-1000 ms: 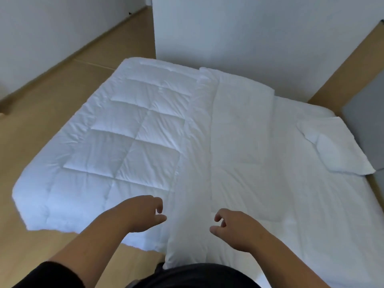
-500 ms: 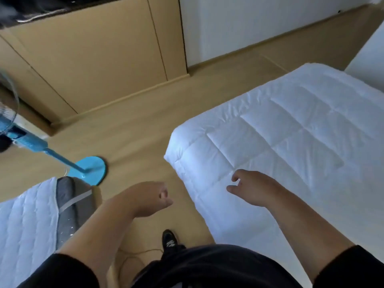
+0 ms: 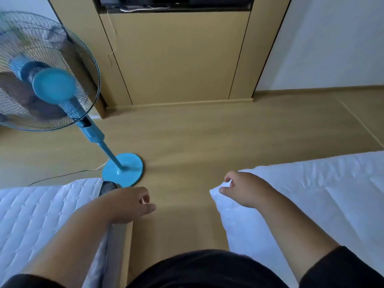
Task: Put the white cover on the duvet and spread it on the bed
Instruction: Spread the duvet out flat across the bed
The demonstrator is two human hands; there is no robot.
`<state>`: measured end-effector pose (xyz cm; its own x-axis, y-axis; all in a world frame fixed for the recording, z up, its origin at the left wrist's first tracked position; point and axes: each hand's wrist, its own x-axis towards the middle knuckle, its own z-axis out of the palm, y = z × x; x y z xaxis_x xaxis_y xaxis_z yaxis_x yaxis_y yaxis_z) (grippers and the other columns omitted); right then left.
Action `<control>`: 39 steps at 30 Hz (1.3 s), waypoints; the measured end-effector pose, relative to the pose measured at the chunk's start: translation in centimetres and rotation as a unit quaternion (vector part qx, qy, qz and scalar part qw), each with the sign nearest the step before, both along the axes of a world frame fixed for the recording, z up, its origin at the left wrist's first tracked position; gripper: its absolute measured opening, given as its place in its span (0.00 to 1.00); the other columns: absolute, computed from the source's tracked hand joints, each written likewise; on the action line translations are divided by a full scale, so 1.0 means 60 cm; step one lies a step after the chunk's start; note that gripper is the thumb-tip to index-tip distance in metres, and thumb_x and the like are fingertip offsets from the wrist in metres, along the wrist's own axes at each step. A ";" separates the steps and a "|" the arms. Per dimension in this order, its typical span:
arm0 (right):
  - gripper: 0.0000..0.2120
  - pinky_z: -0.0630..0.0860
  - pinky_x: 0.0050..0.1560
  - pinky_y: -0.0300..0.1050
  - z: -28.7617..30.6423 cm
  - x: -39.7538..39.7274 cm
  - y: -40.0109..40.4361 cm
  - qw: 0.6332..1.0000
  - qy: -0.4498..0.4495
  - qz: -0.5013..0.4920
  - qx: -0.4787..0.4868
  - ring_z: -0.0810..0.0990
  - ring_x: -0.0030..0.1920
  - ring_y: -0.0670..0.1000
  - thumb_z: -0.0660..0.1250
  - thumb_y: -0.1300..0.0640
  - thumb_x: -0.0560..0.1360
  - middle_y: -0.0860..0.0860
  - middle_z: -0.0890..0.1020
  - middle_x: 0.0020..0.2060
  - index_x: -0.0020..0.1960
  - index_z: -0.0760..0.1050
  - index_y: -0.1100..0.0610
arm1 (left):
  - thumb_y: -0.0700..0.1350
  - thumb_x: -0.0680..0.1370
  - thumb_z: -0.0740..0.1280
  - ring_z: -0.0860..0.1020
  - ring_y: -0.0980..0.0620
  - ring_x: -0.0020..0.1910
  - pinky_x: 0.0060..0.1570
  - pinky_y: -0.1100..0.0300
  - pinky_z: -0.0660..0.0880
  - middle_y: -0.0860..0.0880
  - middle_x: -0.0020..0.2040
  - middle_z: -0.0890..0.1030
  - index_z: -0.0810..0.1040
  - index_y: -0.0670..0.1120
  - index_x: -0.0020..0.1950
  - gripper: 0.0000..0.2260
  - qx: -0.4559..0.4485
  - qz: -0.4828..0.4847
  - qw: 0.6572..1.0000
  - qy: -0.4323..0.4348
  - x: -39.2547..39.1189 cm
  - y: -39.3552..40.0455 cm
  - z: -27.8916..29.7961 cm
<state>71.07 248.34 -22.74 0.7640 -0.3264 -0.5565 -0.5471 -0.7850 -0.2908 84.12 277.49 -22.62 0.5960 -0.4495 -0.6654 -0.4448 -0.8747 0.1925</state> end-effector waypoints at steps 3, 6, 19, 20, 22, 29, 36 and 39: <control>0.24 0.76 0.59 0.48 0.013 0.080 -0.041 1.000 0.014 -0.011 0.015 0.78 0.56 0.48 0.63 0.37 0.77 0.43 0.78 0.58 0.68 0.71 0.47 | 0.63 0.78 0.63 0.76 0.60 0.50 0.48 0.62 0.69 0.60 0.50 0.78 0.75 0.57 0.55 0.13 -0.029 0.002 1.000 0.000 0.095 -0.044 0.009; 0.25 0.76 0.58 0.47 0.019 0.157 -0.117 1.000 0.020 -0.021 0.003 0.78 0.55 0.48 0.64 0.36 0.77 0.43 0.78 0.58 0.69 0.70 0.46 | 0.64 0.78 0.63 0.77 0.59 0.51 0.51 0.61 0.71 0.60 0.51 0.79 0.75 0.57 0.54 0.12 -0.021 -0.019 1.000 0.008 0.187 -0.104 0.000; 0.28 0.72 0.57 0.42 0.066 0.554 -0.509 0.993 0.102 0.049 -0.022 0.76 0.59 0.51 0.61 0.35 0.79 0.48 0.75 0.68 0.74 0.67 0.46 | 0.66 0.79 0.60 0.73 0.50 0.51 0.49 0.56 0.69 0.54 0.53 0.78 0.74 0.55 0.58 0.17 0.011 -0.036 0.996 -0.084 0.616 -0.504 0.045; 0.28 0.72 0.60 0.42 0.075 0.576 -0.539 0.994 0.094 0.041 -0.023 0.76 0.61 0.51 0.61 0.34 0.78 0.48 0.75 0.69 0.74 0.66 0.45 | 0.66 0.79 0.60 0.73 0.50 0.51 0.49 0.56 0.69 0.55 0.50 0.77 0.74 0.55 0.57 0.17 0.003 -0.033 0.996 -0.085 0.641 -0.534 0.054; 0.29 0.73 0.62 0.44 0.088 0.612 -0.593 0.996 0.085 0.027 -0.020 0.77 0.61 0.50 0.61 0.33 0.77 0.46 0.75 0.69 0.74 0.66 0.44 | 0.66 0.79 0.60 0.73 0.51 0.51 0.48 0.56 0.69 0.58 0.47 0.74 0.73 0.58 0.54 0.14 -0.010 -0.034 0.996 -0.087 0.688 -0.591 0.066; 0.30 0.71 0.62 0.43 0.088 0.680 -0.794 0.993 0.104 -0.041 -0.023 0.75 0.66 0.50 0.61 0.33 0.78 0.46 0.73 0.70 0.75 0.65 0.45 | 0.69 0.77 0.59 0.75 0.55 0.51 0.53 0.56 0.72 0.58 0.52 0.77 0.71 0.60 0.52 0.14 -0.015 -0.129 0.991 -0.040 0.836 -0.846 0.043; 0.31 0.70 0.60 0.44 0.045 0.707 -1.037 0.972 0.101 -0.210 -0.016 0.76 0.60 0.50 0.62 0.31 0.76 0.47 0.74 0.70 0.75 0.66 0.44 | 0.68 0.78 0.59 0.74 0.53 0.52 0.48 0.57 0.70 0.57 0.51 0.75 0.70 0.59 0.52 0.14 0.006 -0.317 0.948 -0.029 0.968 -1.232 0.023; 0.31 0.68 0.67 0.46 0.046 0.686 -1.118 0.947 0.075 -0.311 0.000 0.73 0.69 0.52 0.61 0.32 0.77 0.48 0.74 0.71 0.75 0.65 0.44 | 0.68 0.78 0.59 0.74 0.52 0.54 0.51 0.57 0.71 0.56 0.54 0.76 0.71 0.58 0.56 0.16 0.010 -0.421 0.906 -0.033 0.971 -1.426 0.027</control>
